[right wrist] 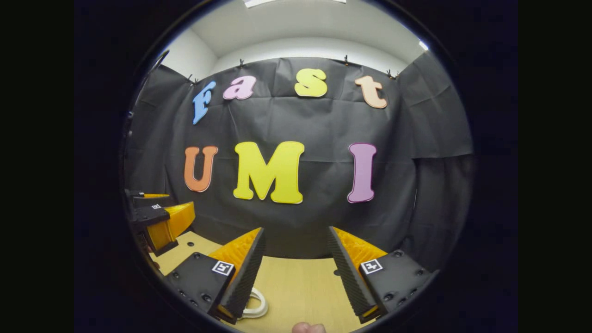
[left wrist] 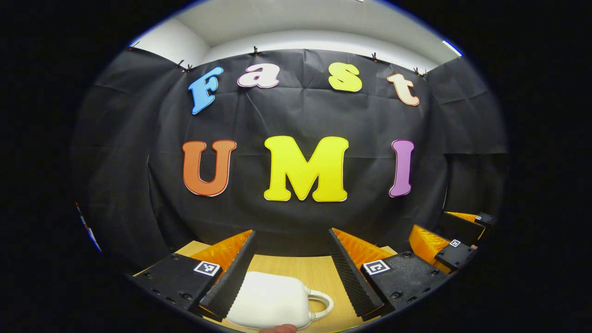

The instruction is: First open the suitcase, pack the skin care products into it, and then close the suitcase.

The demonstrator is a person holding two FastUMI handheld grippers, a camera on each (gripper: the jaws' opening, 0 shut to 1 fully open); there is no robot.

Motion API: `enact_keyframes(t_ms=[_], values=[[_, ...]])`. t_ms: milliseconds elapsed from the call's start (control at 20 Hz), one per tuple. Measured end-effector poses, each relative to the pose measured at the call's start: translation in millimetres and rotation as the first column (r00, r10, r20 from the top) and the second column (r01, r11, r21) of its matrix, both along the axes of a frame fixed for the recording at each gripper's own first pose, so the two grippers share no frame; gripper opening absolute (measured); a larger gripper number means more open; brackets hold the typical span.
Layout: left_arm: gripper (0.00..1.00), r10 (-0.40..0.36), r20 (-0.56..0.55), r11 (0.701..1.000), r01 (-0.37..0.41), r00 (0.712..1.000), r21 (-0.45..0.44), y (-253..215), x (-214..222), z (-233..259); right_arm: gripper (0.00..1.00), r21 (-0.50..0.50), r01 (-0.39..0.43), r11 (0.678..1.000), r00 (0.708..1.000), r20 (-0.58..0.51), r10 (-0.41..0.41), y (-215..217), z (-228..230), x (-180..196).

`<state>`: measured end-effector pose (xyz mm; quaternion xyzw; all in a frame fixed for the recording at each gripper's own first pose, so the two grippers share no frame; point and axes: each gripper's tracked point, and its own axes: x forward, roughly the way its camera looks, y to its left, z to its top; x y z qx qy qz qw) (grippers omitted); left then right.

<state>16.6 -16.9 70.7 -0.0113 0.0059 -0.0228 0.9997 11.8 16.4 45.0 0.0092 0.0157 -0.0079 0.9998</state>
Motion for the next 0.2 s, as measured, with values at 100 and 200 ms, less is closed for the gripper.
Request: enact_keyframes(t_ms=[100,200], values=[[0.96,-0.003,0.016,1.0,0.003,1.0,-0.003,2.6,-0.6,8.4,0.81,0.0,0.006,1.0,1.0,0.007,-0.006,-0.3,5.8,-0.6],[0.96,-0.004,0.017,1.0,0.004,1.0,-0.012,4.0,-0.8,9.0,0.81,0.0,0.013,1.0,1.0,0.014,-0.013,-0.4,9.4,-0.8]])
